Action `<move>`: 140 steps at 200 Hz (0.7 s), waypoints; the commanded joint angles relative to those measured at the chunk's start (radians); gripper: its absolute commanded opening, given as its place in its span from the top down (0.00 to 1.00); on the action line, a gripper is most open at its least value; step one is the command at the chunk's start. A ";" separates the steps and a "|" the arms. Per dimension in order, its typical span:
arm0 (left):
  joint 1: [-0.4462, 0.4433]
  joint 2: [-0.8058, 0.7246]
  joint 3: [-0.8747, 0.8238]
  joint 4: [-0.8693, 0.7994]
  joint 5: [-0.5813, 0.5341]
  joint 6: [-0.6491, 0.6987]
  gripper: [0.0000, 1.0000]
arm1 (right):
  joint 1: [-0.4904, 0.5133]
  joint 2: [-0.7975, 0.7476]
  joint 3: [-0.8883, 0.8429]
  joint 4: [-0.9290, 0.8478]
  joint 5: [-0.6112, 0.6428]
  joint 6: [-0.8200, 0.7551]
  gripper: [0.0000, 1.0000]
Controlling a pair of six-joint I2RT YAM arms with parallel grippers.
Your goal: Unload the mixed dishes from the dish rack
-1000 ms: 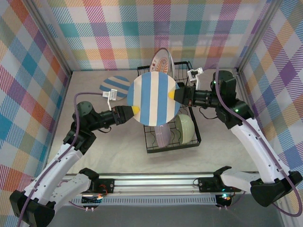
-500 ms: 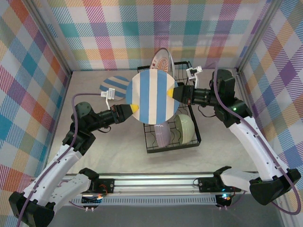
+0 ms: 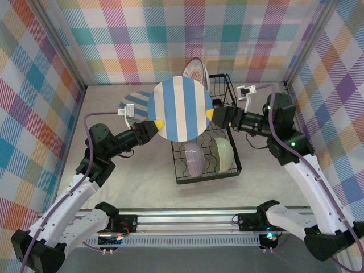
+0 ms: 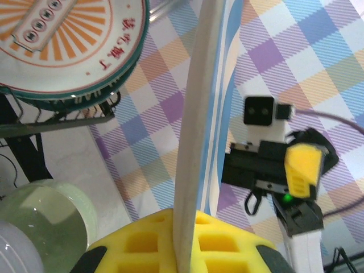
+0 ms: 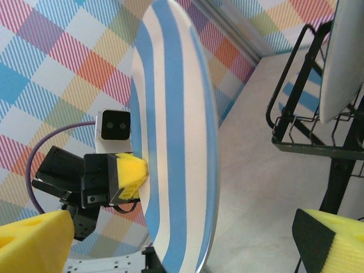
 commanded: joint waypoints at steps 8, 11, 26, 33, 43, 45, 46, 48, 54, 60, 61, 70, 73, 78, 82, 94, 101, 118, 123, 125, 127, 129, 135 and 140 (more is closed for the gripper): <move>0.002 -0.001 0.115 -0.041 -0.096 0.046 1.00 | -0.005 -0.069 -0.048 0.001 0.029 -0.078 0.01; 0.005 0.004 0.128 -0.054 -0.099 0.050 1.00 | -0.005 -0.075 -0.053 -0.003 0.030 -0.082 0.01; 0.029 0.034 0.167 -0.084 -0.104 0.049 1.00 | -0.005 -0.105 -0.067 -0.026 0.053 -0.105 0.01; 0.045 0.047 0.183 -0.086 -0.102 0.043 1.00 | -0.005 -0.120 -0.073 -0.044 0.067 -0.118 0.01; 0.081 0.069 0.216 -0.104 -0.093 0.039 1.00 | -0.005 -0.140 -0.080 -0.065 0.083 -0.138 0.01; 0.089 0.074 0.224 -0.110 -0.091 0.037 1.00 | -0.005 -0.144 -0.082 -0.068 0.086 -0.141 0.01; 0.093 0.077 0.228 -0.112 -0.090 0.036 1.00 | -0.005 -0.147 -0.084 -0.070 0.086 -0.143 0.01; 0.100 0.082 0.236 -0.117 -0.086 0.035 1.00 | -0.005 -0.151 -0.086 -0.073 0.089 -0.144 0.01; 0.126 0.099 0.255 -0.126 -0.077 0.028 1.00 | -0.005 -0.163 -0.092 -0.081 0.097 -0.152 0.01; 0.152 0.116 0.277 -0.126 -0.065 0.017 1.00 | -0.005 -0.174 -0.099 -0.089 0.103 -0.158 0.01; 0.154 0.119 0.279 -0.125 -0.063 0.015 1.00 | -0.005 -0.176 -0.100 -0.091 0.103 -0.160 0.01; 0.198 0.147 0.304 -0.116 -0.043 -0.003 1.00 | -0.005 -0.189 -0.109 -0.101 0.110 -0.167 0.01; 0.212 0.157 0.314 -0.114 -0.037 -0.008 1.00 | -0.005 -0.192 -0.112 -0.105 0.110 -0.170 0.01; 0.236 0.175 0.326 -0.111 -0.027 -0.018 1.00 | -0.005 -0.196 -0.115 -0.110 0.112 -0.174 0.01; 0.256 0.188 0.335 -0.108 -0.019 -0.026 1.00 | -0.005 -0.200 -0.119 -0.114 0.112 -0.176 0.01; 0.320 0.229 0.347 -0.074 0.004 -0.071 1.00 | -0.004 -0.209 -0.127 -0.126 0.117 -0.185 0.01; 0.357 0.254 0.347 -0.038 0.017 -0.100 1.00 | -0.004 -0.215 -0.132 -0.130 0.121 -0.188 0.01; 0.431 0.312 0.339 0.038 0.049 -0.151 1.00 | -0.005 -0.228 -0.142 -0.136 0.117 -0.192 0.01; 0.448 0.326 0.335 0.058 0.053 -0.161 1.00 | -0.004 -0.233 -0.144 -0.135 0.114 -0.191 0.01; 0.453 0.333 0.333 0.065 0.056 -0.163 1.00 | -0.004 -0.235 -0.145 -0.134 0.113 -0.191 0.01; 0.458 0.339 0.329 0.072 0.058 -0.165 1.00 | -0.005 -0.238 -0.146 -0.134 0.113 -0.192 0.01; 0.463 0.345 0.328 0.078 0.059 -0.165 1.00 | -0.006 -0.239 -0.148 -0.134 0.112 -0.191 0.01; 0.481 0.363 0.324 0.087 0.061 -0.167 1.00 | -0.005 -0.245 -0.152 -0.134 0.113 -0.192 0.01; 0.494 0.378 0.320 0.092 0.061 -0.167 1.00 | -0.006 -0.250 -0.157 -0.136 0.115 -0.192 0.01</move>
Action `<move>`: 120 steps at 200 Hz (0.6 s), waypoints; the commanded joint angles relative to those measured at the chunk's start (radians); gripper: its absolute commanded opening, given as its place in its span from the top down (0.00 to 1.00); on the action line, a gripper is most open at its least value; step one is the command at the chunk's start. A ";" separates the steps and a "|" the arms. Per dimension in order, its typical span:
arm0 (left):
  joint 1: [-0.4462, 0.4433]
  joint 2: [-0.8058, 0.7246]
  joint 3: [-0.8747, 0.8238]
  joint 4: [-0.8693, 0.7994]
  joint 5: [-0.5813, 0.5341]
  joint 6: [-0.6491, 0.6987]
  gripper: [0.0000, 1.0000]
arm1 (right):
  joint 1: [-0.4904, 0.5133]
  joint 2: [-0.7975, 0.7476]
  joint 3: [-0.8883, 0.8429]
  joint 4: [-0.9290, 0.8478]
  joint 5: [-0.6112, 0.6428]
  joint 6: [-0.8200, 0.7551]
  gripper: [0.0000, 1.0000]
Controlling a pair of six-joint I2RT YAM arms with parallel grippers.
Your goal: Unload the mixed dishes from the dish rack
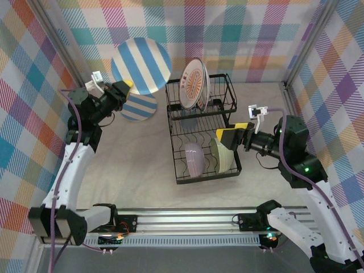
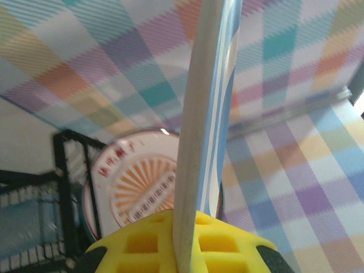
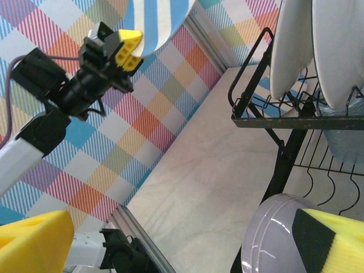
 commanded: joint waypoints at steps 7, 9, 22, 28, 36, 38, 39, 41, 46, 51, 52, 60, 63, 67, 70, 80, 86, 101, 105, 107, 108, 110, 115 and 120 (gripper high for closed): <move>0.076 0.064 -0.002 0.144 0.057 -0.055 1.00 | -0.005 -0.037 -0.024 -0.012 0.010 -0.027 0.01; 0.081 0.071 -0.003 0.145 0.058 -0.052 1.00 | -0.004 -0.039 -0.027 -0.013 0.010 -0.027 0.01; 0.113 0.128 -0.004 0.154 0.071 -0.047 1.00 | -0.004 -0.051 -0.040 -0.016 0.005 -0.028 0.01; 0.125 0.157 -0.007 0.164 0.078 -0.046 1.00 | -0.005 -0.055 -0.043 -0.018 0.002 -0.030 0.01; 0.137 0.192 -0.013 0.180 0.080 -0.048 1.00 | -0.005 -0.061 -0.049 -0.022 -0.001 -0.030 0.01; 0.141 0.199 -0.015 0.186 0.079 -0.050 1.00 | -0.004 -0.062 -0.051 -0.023 -0.002 -0.030 0.01; 0.142 0.204 -0.017 0.188 0.079 -0.051 1.00 | -0.004 -0.063 -0.051 -0.025 -0.003 -0.030 0.01; 0.144 0.213 -0.021 0.197 0.077 -0.053 1.00 | -0.004 -0.064 -0.052 -0.026 -0.004 -0.029 0.01; 0.149 0.231 -0.031 0.219 0.071 -0.057 1.00 | -0.005 -0.067 -0.055 -0.030 -0.006 -0.029 0.01; 0.153 0.250 -0.040 0.239 0.066 -0.059 1.00 | -0.005 -0.071 -0.058 -0.029 -0.008 -0.028 0.01; 0.153 0.254 -0.040 0.241 0.065 -0.059 1.00 | -0.005 -0.072 -0.059 -0.029 -0.009 -0.028 0.01; 0.155 0.286 -0.046 0.257 0.058 -0.058 1.00 | -0.005 -0.079 -0.063 -0.030 -0.010 -0.025 0.01; 0.155 0.296 -0.050 0.263 0.057 -0.060 1.00 | -0.004 -0.081 -0.064 -0.030 -0.010 -0.023 0.01; 0.154 0.314 -0.054 0.280 0.056 -0.066 1.00 | -0.003 -0.085 -0.065 -0.032 -0.008 -0.022 0.01; 0.155 0.326 -0.058 0.293 0.056 -0.072 1.00 | -0.004 -0.087 -0.066 -0.033 -0.008 -0.021 0.01; 0.156 0.363 -0.069 0.345 0.059 -0.092 1.00 | -0.004 -0.097 -0.067 -0.041 -0.004 -0.021 0.01; 0.158 0.384 -0.070 0.363 0.058 -0.095 1.00 | -0.006 -0.103 -0.068 -0.046 -0.004 -0.022 0.01; 0.160 0.433 -0.062 0.361 0.044 -0.080 1.00 | -0.003 -0.119 -0.071 -0.064 -0.010 -0.026 0.01; 0.160 0.445 -0.059 0.357 0.039 -0.075 1.00 | -0.003 -0.123 -0.071 -0.070 -0.009 -0.026 0.01; 0.160 0.453 -0.058 0.355 0.038 -0.073 1.00 | -0.003 -0.124 -0.072 -0.072 -0.010 -0.027 0.01; 0.160 0.456 -0.056 0.354 0.037 -0.072 1.00 | -0.003 -0.125 -0.072 -0.073 -0.010 -0.027 0.01; 0.159 0.463 -0.055 0.351 0.036 -0.071 1.00 | -0.003 -0.127 -0.074 -0.077 -0.010 -0.027 0.01; 0.160 0.480 -0.052 0.351 0.032 -0.066 1.00 | -0.005 -0.133 -0.076 -0.083 -0.008 -0.029 0.01; 0.160 0.496 -0.050 0.354 0.030 -0.063 1.00 | -0.004 -0.137 -0.079 -0.088 -0.007 -0.029 0.01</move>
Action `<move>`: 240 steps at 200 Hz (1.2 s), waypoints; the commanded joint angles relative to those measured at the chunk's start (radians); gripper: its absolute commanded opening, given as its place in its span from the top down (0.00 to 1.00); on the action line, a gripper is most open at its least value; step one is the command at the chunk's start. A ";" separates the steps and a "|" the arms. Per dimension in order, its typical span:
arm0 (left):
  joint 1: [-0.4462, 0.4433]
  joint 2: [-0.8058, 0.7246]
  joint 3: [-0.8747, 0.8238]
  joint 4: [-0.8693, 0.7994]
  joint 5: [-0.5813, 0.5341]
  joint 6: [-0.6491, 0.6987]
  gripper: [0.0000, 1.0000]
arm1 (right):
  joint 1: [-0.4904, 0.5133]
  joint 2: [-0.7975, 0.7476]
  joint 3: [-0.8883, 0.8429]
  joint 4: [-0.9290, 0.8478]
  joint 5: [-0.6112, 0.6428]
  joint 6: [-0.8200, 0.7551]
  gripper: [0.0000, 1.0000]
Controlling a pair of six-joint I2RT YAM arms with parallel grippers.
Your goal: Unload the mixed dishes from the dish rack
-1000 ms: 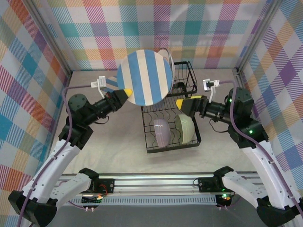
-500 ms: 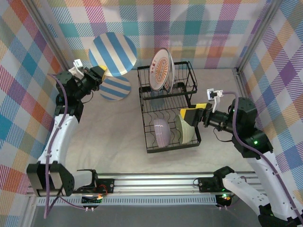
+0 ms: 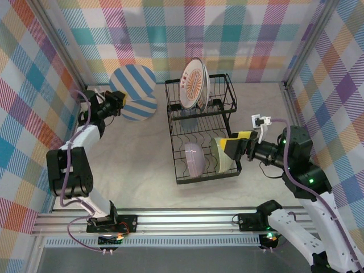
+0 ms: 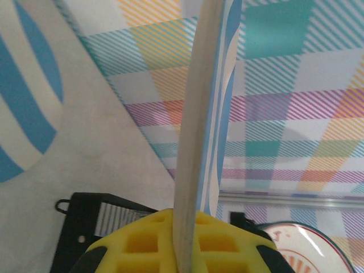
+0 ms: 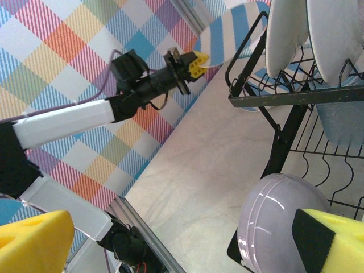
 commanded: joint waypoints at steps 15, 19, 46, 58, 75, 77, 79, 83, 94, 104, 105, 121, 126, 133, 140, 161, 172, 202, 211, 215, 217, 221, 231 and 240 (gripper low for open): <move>0.010 0.087 0.017 0.131 -0.022 0.013 1.00 | -0.004 -0.041 -0.022 -0.043 -0.012 -0.020 0.01; 0.010 0.098 0.016 0.137 -0.025 0.014 1.00 | -0.004 -0.044 -0.022 -0.045 -0.012 -0.018 0.01; 0.015 0.193 0.030 0.175 -0.017 0.014 1.00 | -0.004 -0.059 -0.026 -0.061 -0.014 -0.014 0.01; 0.019 0.230 0.045 0.182 -0.008 0.020 1.00 | -0.004 -0.064 -0.025 -0.076 -0.012 -0.015 0.01; 0.027 0.276 0.064 0.182 -0.002 0.023 1.00 | -0.004 -0.072 -0.026 -0.094 -0.007 -0.018 0.01; 0.028 0.281 0.065 0.181 -0.003 0.022 1.00 | -0.003 -0.073 -0.026 -0.096 -0.006 -0.018 0.01; 0.030 0.287 0.066 0.181 -0.003 0.022 1.00 | -0.004 -0.074 -0.026 -0.098 -0.005 -0.017 0.01; 0.031 0.297 0.067 0.181 -0.001 0.022 1.00 | -0.003 -0.075 -0.028 -0.100 -0.005 -0.017 0.01; 0.033 0.323 0.075 0.182 0.005 0.022 1.00 | -0.004 -0.082 -0.032 -0.103 -0.002 -0.015 0.01; 0.034 0.345 0.079 0.187 0.008 0.021 1.00 | -0.004 -0.087 -0.037 -0.106 -0.002 -0.011 0.01; 0.034 0.347 0.079 0.188 0.008 0.021 1.00 | -0.004 -0.087 -0.038 -0.105 -0.002 -0.011 0.01; 0.033 0.376 0.084 0.201 0.018 0.015 1.00 | -0.004 -0.094 -0.046 -0.106 -0.001 -0.005 0.01; 0.032 0.383 0.084 0.205 0.021 0.015 1.00 | -0.003 -0.094 -0.049 -0.105 0.000 -0.003 0.01; 0.033 0.392 0.082 0.212 0.024 0.013 1.00 | -0.003 -0.096 -0.052 -0.105 -0.002 0.001 0.01; 0.033 0.400 0.081 0.214 0.028 0.011 1.00 | -0.003 -0.098 -0.057 -0.103 -0.003 0.003 0.01; 0.033 0.419 0.073 0.239 0.032 -0.003 1.00 | -0.004 -0.101 -0.069 -0.096 -0.005 0.011 0.01; 0.033 0.426 0.068 0.251 0.034 -0.012 1.00 | -0.004 -0.104 -0.072 -0.096 -0.003 0.014 0.01; 0.033 0.436 0.060 0.249 0.033 -0.012 1.00 | -0.003 -0.103 -0.072 -0.093 0.000 0.014 0.01; 0.033 0.438 0.057 0.245 0.031 -0.012 1.00 | -0.004 -0.104 -0.072 -0.094 0.001 0.014 0.01; 0.032 0.438 0.055 0.241 0.030 -0.010 1.00 | -0.003 -0.104 -0.072 -0.093 0.002 0.015 0.01; 0.033 0.437 0.054 0.238 0.028 -0.010 1.00 | -0.003 -0.103 -0.072 -0.093 0.002 0.015 0.01; 0.033 0.437 0.052 0.237 0.025 -0.009 1.00 | -0.004 -0.105 -0.072 -0.093 0.003 0.015 0.01; 0.033 0.437 0.045 0.235 0.023 -0.007 1.00 | -0.004 -0.106 -0.075 -0.093 0.003 0.014 0.01; 0.033 0.438 0.043 0.235 0.023 -0.007 0.99 | -0.003 -0.108 -0.075 -0.094 0.003 0.014 0.01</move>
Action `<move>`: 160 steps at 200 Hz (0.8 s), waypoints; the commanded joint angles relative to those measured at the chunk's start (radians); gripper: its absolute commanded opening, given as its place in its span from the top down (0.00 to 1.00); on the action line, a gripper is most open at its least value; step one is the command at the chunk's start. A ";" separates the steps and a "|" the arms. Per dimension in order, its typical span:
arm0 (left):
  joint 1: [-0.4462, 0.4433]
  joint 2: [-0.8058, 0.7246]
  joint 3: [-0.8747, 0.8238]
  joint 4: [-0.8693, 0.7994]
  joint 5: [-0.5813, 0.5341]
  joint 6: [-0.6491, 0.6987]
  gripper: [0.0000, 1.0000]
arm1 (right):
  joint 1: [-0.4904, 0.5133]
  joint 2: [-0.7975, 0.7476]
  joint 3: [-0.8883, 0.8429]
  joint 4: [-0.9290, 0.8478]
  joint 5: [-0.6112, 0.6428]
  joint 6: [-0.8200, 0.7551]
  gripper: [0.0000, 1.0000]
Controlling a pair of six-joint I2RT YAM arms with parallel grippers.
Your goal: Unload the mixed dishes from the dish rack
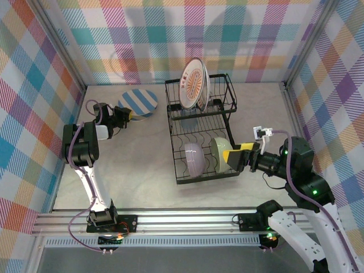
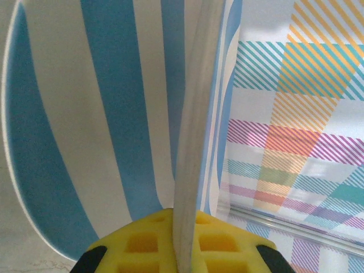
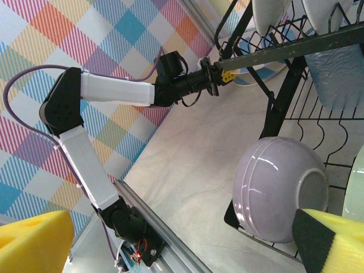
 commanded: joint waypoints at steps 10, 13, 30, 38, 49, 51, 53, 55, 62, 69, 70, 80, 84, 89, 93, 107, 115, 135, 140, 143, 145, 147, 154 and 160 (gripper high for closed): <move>0.011 0.007 -0.007 0.066 0.017 -0.003 0.97 | -0.004 -0.016 -0.007 0.002 0.008 0.007 0.01; 0.012 0.006 -0.008 0.066 0.017 -0.002 0.97 | -0.004 -0.017 -0.008 0.002 0.009 0.007 0.01; 0.012 0.001 -0.011 0.054 0.015 0.004 0.92 | -0.004 -0.019 -0.006 -0.001 0.011 0.005 0.01; 0.010 -0.002 -0.011 0.046 0.014 0.007 0.90 | -0.005 -0.020 -0.005 -0.003 0.013 0.004 0.01; 0.010 -0.006 -0.009 0.031 0.011 0.015 0.88 | -0.004 -0.020 -0.004 -0.003 0.016 0.003 0.01; 0.010 -0.006 -0.010 0.028 0.011 0.016 0.87 | -0.004 -0.020 -0.004 -0.003 0.016 0.003 0.01; 0.010 -0.007 -0.009 0.024 0.011 0.017 0.87 | -0.004 -0.021 -0.003 -0.003 0.015 0.004 0.01; 0.010 -0.008 -0.008 0.021 0.010 0.019 0.86 | -0.005 -0.020 -0.003 -0.003 0.015 0.003 0.01; 0.010 -0.011 -0.008 0.014 0.009 0.023 0.84 | -0.005 -0.019 -0.002 -0.004 0.015 0.004 0.01; 0.010 -0.012 -0.008 0.007 0.007 0.024 0.83 | -0.004 -0.019 -0.002 -0.002 0.016 0.003 0.01; 0.010 -0.013 -0.008 0.007 0.006 0.025 0.82 | -0.004 -0.019 -0.003 -0.002 0.016 0.004 0.01; 0.010 -0.014 -0.009 0.001 0.004 0.028 0.80 | -0.004 -0.019 -0.004 -0.002 0.019 0.002 0.01; 0.009 -0.016 -0.010 -0.001 0.004 0.029 0.78 | -0.004 -0.019 -0.005 -0.002 0.018 0.001 0.01; 0.010 -0.017 -0.010 -0.001 0.003 0.029 0.76 | -0.005 -0.019 -0.004 -0.002 0.018 0.002 0.01; 0.009 -0.018 -0.010 -0.002 0.003 0.030 0.74 | -0.004 -0.019 -0.005 -0.002 0.018 0.002 0.01; 0.009 -0.023 -0.011 -0.010 0.001 0.032 0.67 | -0.004 -0.017 -0.004 -0.001 0.020 0.002 0.01; 0.009 -0.030 -0.012 -0.014 0.000 0.035 0.61 | -0.005 -0.018 -0.003 -0.002 0.022 0.002 0.01; 0.006 -0.048 -0.002 -0.049 -0.004 0.055 0.48 | -0.005 -0.017 -0.002 -0.005 0.028 0.000 0.01; 0.004 -0.052 0.003 -0.070 -0.007 0.064 0.44 | -0.004 -0.018 -0.002 -0.006 0.031 0.001 0.01; 0.003 -0.056 0.006 -0.084 -0.009 0.070 0.43 | -0.004 -0.018 -0.003 -0.007 0.032 0.001 0.01; 0.003 -0.057 0.008 -0.092 -0.011 0.073 0.42 | -0.004 -0.017 -0.002 -0.006 0.033 0.000 0.01; 0.004 -0.059 0.010 -0.100 -0.012 0.079 0.41 | -0.004 -0.017 -0.003 -0.006 0.034 0.001 0.01; 0.002 -0.068 0.018 -0.128 -0.015 0.089 0.37 | -0.004 -0.017 -0.002 -0.006 0.033 0.002 0.01; 0.002 -0.076 0.024 -0.153 -0.020 0.096 0.33 | -0.004 -0.018 -0.003 -0.006 0.035 0.002 0.01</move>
